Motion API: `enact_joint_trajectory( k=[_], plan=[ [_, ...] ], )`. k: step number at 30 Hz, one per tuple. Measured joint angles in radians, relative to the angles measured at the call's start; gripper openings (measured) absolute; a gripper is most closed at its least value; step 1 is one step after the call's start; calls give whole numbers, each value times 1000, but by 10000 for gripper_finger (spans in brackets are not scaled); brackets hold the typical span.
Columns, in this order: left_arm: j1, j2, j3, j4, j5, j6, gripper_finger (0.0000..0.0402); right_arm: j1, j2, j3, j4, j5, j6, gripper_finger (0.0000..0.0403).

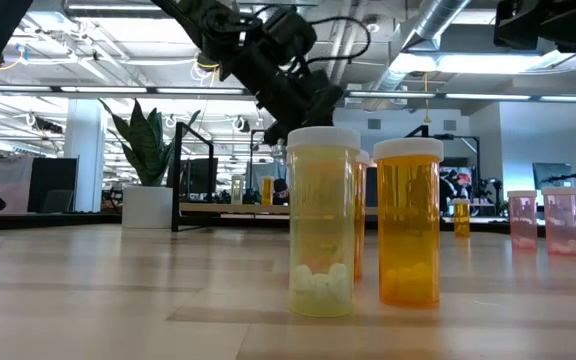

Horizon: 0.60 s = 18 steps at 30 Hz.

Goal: Pick and place medicine bottles onto shelf by color
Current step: Put the top right big orange pill bottle on the shelf

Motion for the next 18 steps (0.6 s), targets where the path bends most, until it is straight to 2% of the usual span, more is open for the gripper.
enact_joint_trajectory(
  k=[11, 18],
  plan=[
    [98, 15, 0, 5, -97, -88, 181, 0, 0, 0, 0, 0, 0, 223],
    [141, 69, -1, 37, -99, -108, 181, 0, 0, 0, -2, 0, 0, 223]
  ],
)
